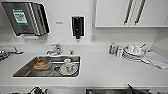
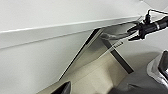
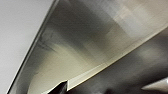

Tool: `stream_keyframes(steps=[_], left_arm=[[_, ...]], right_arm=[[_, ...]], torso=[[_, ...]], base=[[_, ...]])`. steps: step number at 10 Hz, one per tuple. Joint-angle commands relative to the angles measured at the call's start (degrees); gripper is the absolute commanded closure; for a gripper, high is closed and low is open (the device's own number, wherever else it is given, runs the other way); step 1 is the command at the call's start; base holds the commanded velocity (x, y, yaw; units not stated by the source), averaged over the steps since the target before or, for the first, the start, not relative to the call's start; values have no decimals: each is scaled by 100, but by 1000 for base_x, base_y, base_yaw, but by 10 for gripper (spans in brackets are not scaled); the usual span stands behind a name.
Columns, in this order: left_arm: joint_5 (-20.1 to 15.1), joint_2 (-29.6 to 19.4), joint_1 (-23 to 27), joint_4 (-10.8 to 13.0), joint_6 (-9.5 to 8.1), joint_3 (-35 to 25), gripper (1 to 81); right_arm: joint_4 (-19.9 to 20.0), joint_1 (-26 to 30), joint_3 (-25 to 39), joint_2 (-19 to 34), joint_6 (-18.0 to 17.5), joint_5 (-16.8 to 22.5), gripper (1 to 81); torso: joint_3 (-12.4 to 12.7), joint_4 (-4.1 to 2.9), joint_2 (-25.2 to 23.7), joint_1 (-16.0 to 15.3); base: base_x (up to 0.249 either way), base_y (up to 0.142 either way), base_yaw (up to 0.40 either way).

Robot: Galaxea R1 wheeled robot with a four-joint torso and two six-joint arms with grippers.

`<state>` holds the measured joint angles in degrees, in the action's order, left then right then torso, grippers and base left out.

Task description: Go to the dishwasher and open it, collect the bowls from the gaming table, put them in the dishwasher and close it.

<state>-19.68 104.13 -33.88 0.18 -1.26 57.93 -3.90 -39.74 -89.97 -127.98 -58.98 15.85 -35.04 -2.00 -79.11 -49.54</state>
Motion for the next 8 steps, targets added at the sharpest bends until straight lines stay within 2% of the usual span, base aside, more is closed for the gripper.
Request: stream_keyframes(steps=[1, 8], left_arm=[[-124, -173, 579, -71, 38, -80, 10], [-80, 82, 579, -71, 46, -97, 10]], right_arm=[[-172, 471, -134, 51, 10, 199, 10], [-172, -100, -512, -38, 44, 164, 10]], torso=[[0, 0, 0, 0], [2, 0, 0, 0]], base=[[0, 0, 0], [0, 0, 0]])
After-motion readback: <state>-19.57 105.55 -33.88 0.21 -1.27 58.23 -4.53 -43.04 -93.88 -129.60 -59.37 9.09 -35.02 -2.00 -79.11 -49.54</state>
